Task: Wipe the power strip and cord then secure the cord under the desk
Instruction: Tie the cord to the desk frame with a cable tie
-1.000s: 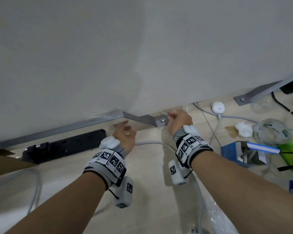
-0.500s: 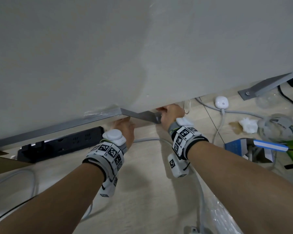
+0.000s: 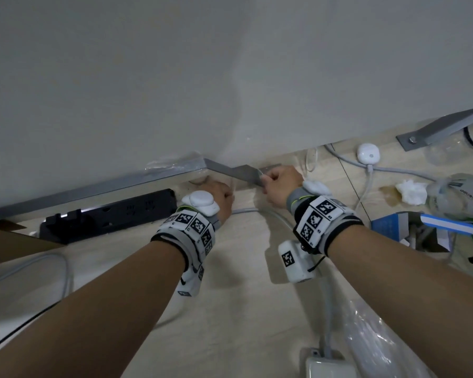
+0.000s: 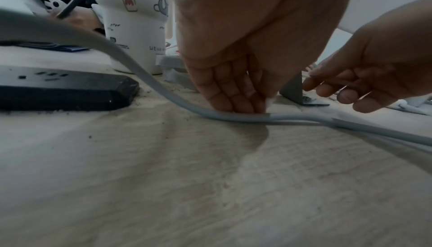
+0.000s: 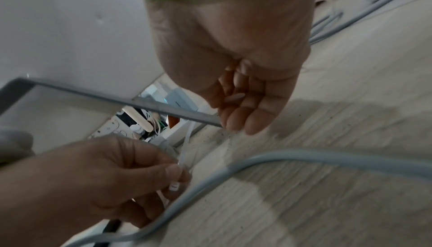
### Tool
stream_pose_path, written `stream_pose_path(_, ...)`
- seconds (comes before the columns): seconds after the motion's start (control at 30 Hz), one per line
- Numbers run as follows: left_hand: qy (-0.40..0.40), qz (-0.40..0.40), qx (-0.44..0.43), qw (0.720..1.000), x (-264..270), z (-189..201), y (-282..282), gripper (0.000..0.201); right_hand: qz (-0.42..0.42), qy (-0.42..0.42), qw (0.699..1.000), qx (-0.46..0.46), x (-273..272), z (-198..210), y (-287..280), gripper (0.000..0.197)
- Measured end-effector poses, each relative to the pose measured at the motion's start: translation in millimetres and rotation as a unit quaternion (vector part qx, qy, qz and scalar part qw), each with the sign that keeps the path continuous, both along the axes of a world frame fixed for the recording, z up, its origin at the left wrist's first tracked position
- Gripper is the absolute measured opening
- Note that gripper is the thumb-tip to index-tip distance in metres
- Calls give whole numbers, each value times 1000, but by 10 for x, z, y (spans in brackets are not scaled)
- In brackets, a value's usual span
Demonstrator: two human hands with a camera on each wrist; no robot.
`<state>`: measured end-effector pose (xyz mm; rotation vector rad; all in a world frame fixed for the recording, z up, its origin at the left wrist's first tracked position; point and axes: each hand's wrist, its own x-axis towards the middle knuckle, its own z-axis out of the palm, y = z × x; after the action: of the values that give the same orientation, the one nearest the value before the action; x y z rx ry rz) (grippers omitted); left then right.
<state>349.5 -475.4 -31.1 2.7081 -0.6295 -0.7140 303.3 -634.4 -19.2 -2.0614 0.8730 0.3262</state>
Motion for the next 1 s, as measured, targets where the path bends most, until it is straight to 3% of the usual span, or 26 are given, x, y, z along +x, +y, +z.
stream_pose_path(0.1,-28,-33,6,999,-92,45,-45,14,-15,39,997,58,-61,-1,30,17)
stream_pose_path(0.2,-65,-43,3,997,-246,59,-68,20,-11,97,983,155,-185,107,77,17)
stream_pose_path(0.33,7,31,-10,999,-291,20,-107,21,-16,152,961,230,-266,200,160,26)
stream_pose_path(0.53,107,126,-85,982,-219,36,-127,15,-154,85,939,295,-257,128,269,12)
stream_pose_path(0.63,137,169,-99,971,-179,71,-132,10,-212,38,922,323,-287,78,318,15)
stream_pose_path(0.77,264,251,-153,919,-182,205,-237,12,-250,4,913,324,-314,47,342,20)
stream_pose_path(1.0,265,258,-124,921,-96,194,-275,30,-295,-20,896,331,-208,51,398,17)
